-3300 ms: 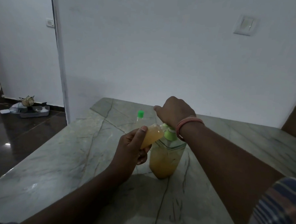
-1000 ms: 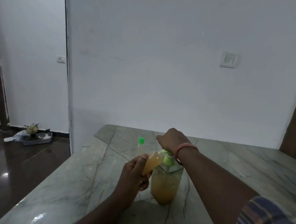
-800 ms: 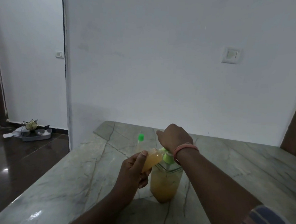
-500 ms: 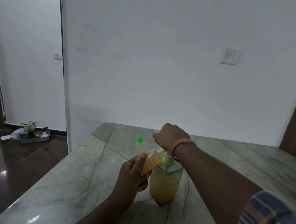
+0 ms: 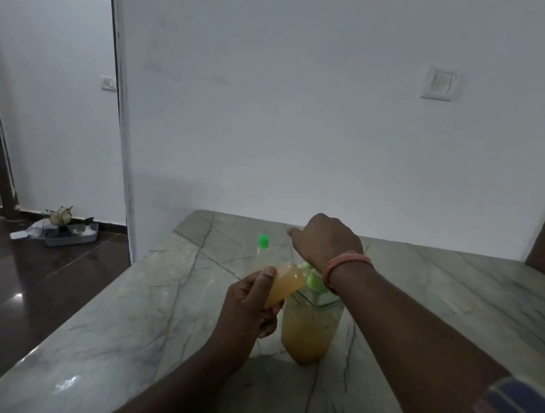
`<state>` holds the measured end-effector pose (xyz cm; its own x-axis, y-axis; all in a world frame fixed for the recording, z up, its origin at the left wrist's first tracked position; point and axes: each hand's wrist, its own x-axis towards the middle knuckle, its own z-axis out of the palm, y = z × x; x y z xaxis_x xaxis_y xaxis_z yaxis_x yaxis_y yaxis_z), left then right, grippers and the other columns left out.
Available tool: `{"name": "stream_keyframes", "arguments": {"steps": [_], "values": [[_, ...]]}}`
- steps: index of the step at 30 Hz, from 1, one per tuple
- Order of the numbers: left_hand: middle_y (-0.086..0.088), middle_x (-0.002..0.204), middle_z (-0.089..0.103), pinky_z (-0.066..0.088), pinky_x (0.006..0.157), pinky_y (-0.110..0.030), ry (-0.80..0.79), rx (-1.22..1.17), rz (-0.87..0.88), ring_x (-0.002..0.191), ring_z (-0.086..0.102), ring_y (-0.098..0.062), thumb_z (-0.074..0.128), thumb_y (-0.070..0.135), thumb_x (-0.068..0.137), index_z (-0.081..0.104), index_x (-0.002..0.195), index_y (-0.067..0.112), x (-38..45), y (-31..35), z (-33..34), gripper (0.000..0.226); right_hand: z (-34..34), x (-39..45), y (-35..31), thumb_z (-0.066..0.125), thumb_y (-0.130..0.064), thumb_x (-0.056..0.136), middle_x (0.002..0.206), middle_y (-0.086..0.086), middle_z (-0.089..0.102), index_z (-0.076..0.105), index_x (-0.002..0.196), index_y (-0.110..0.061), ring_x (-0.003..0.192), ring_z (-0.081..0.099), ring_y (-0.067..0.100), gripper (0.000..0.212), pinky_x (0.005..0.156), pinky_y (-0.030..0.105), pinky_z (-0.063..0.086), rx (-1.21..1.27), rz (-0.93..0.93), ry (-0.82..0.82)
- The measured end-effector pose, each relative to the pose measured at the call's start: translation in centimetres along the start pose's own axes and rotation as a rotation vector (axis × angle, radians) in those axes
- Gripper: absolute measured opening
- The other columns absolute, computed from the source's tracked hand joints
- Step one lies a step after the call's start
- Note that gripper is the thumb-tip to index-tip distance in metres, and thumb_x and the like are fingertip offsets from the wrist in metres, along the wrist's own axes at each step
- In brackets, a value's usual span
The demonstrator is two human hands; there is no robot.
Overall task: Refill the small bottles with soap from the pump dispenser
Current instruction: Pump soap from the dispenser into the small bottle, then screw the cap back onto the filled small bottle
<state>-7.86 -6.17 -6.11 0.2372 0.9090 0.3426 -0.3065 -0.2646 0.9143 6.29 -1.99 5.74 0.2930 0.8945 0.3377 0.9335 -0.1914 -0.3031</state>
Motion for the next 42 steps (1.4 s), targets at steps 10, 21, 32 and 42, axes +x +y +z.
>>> {"name": "stream_keyframes", "arguments": {"steps": [10,21,32,42], "values": [[-0.012,0.074,0.055,0.037,0.049,-0.027,-0.067,-0.136,-0.171,0.053,0.043,-0.014,0.049,0.044,0.097,0.056,0.121,0.003,-0.6,1.7,0.1,0.048,-1.8,-0.2,0.3,0.05,-0.061,0.082,0.083,0.005,0.073,0.072,0.086,-0.01,0.076,0.067,0.026,0.057,0.072,0.033,0.051,0.398,0.13,-0.008],[-0.021,0.11,0.066,0.056,0.087,-0.04,-0.065,-0.27,-0.169,0.096,0.066,-0.032,0.055,0.036,0.095,0.049,0.136,0.004,-3.3,3.7,-4.9,0.052,-4.9,-5.6,-2.5,0.052,-0.042,0.095,0.057,0.005,0.064,0.064,0.07,0.005,0.051,0.057,0.02,0.054,0.056,0.029,0.047,0.715,-0.132,0.278],[-0.012,0.124,0.064,0.055,0.092,-0.035,0.242,0.119,-0.012,0.11,0.066,-0.023,0.067,0.025,0.093,0.052,0.127,0.021,-4.3,3.8,-10.6,0.037,6.4,-9.6,-5.4,0.061,-0.038,0.09,0.11,0.01,0.066,0.063,0.112,-0.014,0.105,0.062,0.028,0.032,0.086,0.033,0.048,0.335,-0.196,-0.092],[-0.004,0.121,0.065,0.057,0.095,-0.041,0.306,0.396,0.017,0.107,0.066,-0.017,0.068,0.024,0.093,0.052,0.127,0.02,-4.4,2.0,-10.4,0.038,12.3,-10.8,-4.2,0.066,-0.026,0.089,0.097,0.0,0.062,0.066,0.097,-0.021,0.085,0.058,0.012,0.01,0.072,0.024,0.046,0.409,-0.238,-0.092]]}}
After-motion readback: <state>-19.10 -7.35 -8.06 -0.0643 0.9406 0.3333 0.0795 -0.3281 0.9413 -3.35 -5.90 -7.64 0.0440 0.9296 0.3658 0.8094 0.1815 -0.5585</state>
